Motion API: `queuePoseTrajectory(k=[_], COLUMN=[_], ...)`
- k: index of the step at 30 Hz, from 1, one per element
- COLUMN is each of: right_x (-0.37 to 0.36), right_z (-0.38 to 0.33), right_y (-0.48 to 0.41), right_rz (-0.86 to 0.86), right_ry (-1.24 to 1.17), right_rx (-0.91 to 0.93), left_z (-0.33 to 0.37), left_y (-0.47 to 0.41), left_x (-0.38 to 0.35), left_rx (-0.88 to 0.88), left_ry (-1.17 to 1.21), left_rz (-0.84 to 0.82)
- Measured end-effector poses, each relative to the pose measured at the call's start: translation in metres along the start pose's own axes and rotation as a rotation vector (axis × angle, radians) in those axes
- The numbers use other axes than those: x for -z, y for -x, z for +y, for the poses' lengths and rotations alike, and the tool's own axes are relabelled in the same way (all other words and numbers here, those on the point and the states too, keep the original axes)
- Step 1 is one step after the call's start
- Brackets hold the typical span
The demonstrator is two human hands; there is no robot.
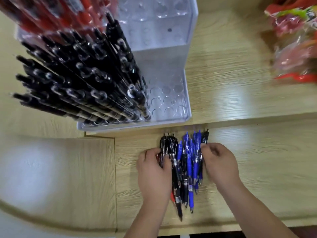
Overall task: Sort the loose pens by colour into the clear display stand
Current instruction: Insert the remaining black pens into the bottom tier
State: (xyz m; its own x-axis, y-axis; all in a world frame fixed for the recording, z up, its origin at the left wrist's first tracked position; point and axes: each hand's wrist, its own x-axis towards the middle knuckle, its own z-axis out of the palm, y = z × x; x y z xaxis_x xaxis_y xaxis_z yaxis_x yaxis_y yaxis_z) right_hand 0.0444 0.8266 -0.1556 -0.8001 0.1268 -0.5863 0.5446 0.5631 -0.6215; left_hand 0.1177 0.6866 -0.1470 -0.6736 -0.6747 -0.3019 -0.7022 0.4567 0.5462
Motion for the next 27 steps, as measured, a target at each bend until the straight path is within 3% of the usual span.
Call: queuePoseTrajectory(k=[5,9,13,16,18,20,27], right_x=[0.019,0.049,0.076,0.089,0.094,0.094,0.061], right_z=[-0.011,-0.025,-0.066,-0.107,-0.138,-0.167,-0.215], right_y=[-0.002,0.030,0.081,0.106,0.111,0.107,0.080], right_rz=[-0.028,-0.053,-0.015,0.023,0.046,0.058,0.075], right_ry=[-0.147,-0.121,-0.217,-0.261,-0.270,-0.288,-0.277], right_rx=[-0.133,-0.014,0.210,0.439,0.570,0.667,0.855], left_z=[-0.002,0.002,0.027,0.050,0.064,0.080,0.126], left_y=[-0.014,-0.008,0.015,0.025,0.022,0.019,0.022], left_x=[0.018,0.070,0.127,0.159,0.175,0.183,0.171], left_rx=[0.171,0.311,0.151,-0.088,-0.214,-0.276,-0.398], left_ry=[0.068,0.357,0.416,0.384,0.424,0.464,0.531], left_rz=[-0.007,-0.004,0.106,0.244,0.186,0.129,0.333])
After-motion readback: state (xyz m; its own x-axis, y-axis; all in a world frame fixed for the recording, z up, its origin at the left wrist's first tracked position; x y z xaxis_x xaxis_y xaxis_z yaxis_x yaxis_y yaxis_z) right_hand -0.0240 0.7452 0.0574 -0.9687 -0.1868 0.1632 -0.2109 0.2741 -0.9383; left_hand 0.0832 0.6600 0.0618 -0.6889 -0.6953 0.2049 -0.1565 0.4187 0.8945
